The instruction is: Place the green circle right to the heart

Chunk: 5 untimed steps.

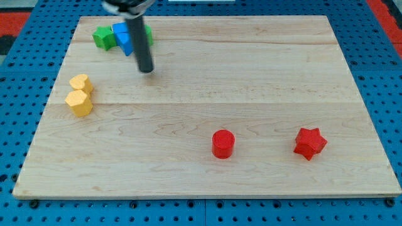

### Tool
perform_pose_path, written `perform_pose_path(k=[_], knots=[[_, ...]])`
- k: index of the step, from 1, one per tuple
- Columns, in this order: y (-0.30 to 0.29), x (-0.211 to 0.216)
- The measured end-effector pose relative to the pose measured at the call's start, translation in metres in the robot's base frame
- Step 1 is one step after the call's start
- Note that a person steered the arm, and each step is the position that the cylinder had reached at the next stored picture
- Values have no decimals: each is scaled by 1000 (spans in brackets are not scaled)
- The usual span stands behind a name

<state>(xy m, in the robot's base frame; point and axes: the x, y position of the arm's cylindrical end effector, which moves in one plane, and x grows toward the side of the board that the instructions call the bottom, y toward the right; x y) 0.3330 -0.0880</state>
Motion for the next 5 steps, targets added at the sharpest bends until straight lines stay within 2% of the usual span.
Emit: perform_pose_path(k=[1, 2, 4, 5], knots=[[26, -56], [26, -99], [-17, -105], [-13, -102]])
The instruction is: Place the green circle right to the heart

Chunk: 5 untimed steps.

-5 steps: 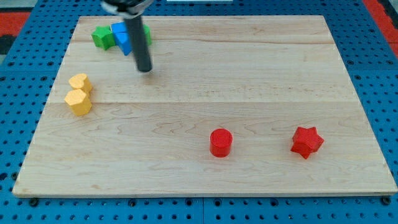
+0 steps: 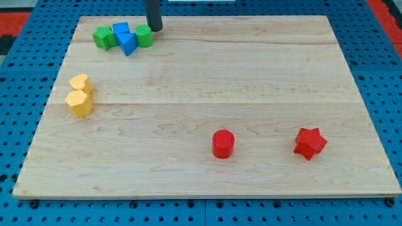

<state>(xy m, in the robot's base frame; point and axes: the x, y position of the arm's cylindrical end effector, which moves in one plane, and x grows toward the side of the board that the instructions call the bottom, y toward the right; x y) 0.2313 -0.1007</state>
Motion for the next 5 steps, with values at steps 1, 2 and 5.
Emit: perform_pose_path(k=[1, 2, 5], knots=[[2, 8], [25, 9], [79, 9]])
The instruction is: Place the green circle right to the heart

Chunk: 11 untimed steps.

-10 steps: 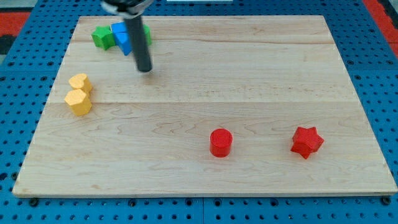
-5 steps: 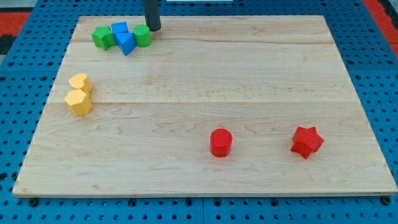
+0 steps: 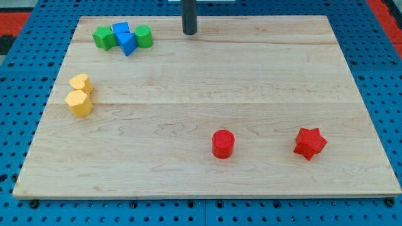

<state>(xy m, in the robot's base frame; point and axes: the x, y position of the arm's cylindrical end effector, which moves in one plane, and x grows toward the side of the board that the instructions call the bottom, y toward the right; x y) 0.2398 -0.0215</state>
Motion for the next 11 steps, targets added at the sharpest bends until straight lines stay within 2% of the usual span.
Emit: perform_pose_path(k=[2, 3, 4, 5, 6, 7, 8, 9, 10, 11], knots=[[-71, -29], [-65, 19], [-69, 28], [-55, -11], [-101, -13], [-123, -2], [-123, 23], [-108, 9], [-64, -2], [-67, 39]])
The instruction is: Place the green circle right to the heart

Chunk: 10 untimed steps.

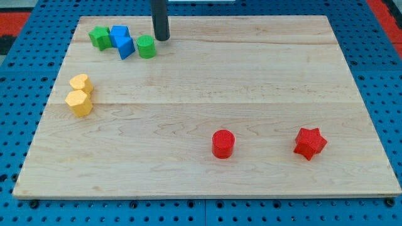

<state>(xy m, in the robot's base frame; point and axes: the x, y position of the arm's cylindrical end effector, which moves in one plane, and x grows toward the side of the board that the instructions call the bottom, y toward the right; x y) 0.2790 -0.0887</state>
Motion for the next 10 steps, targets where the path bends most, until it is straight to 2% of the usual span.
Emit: perform_pose_path(k=[1, 2, 3, 4, 6, 8, 9, 10], knots=[[-14, 44], [-25, 55], [-13, 17], [-30, 4], [-97, 65], [-98, 81], [-115, 89], [-166, 77]])
